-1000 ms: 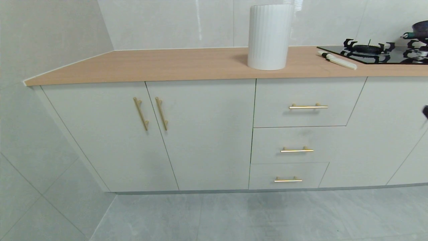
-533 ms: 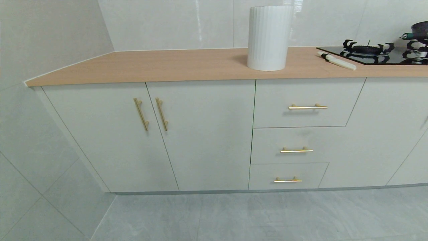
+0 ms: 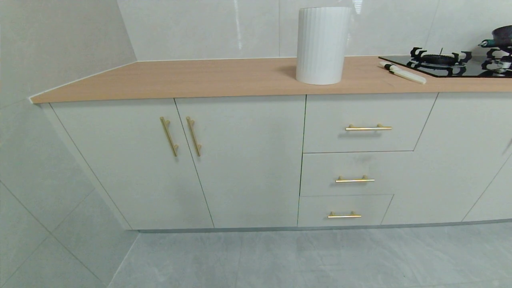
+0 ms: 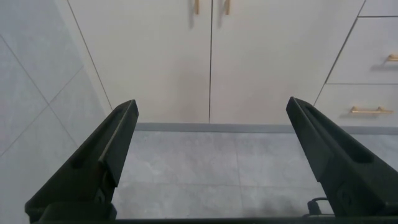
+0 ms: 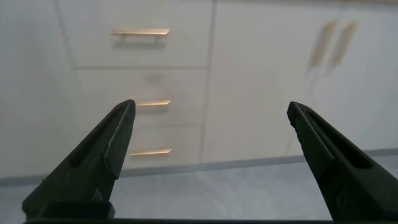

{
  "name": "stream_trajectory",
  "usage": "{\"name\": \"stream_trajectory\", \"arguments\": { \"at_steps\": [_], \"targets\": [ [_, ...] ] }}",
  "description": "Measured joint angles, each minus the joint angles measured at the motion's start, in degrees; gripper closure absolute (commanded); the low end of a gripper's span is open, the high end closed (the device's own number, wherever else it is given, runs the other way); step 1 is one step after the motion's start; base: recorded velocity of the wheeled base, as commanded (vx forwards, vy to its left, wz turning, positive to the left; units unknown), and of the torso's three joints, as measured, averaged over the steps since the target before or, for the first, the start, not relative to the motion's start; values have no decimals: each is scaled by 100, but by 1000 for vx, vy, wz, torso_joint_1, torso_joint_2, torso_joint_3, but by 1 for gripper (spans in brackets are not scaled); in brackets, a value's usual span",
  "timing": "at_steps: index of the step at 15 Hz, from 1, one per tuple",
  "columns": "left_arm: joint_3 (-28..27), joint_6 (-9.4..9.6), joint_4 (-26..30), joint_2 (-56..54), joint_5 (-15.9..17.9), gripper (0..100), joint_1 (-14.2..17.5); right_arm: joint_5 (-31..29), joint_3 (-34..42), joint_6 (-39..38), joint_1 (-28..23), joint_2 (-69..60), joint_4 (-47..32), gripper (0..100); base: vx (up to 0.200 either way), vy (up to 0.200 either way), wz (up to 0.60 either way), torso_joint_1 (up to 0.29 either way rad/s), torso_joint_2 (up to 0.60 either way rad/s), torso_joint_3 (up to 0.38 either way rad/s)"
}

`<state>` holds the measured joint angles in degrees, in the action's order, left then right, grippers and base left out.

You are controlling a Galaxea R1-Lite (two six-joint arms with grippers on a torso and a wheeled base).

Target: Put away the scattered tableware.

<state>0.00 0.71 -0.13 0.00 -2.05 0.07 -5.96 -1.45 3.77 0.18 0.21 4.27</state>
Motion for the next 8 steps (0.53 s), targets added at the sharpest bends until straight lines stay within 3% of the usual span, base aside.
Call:
{"name": "stream_trajectory", "arguments": {
  "at_steps": [1,2,4,8],
  "targets": [
    [0,244,9,0,2,0,0,107,72,-123,-2,-13,-129,0,0,0,0,0,0,0],
    [0,222,9,0,6,0,0,140,107,-211,-2,-23,-134,0,0,0,0,0,0,0],
    [0,-100,4,0,0,0,-2,268,124,-374,-2,-30,-305,0,0,0,0,0,0,0],
    [0,-95,-2,0,-5,0,-2,944,123,-221,-2,-37,-453,0,0,0,0,0,0,0]
  ]
}}
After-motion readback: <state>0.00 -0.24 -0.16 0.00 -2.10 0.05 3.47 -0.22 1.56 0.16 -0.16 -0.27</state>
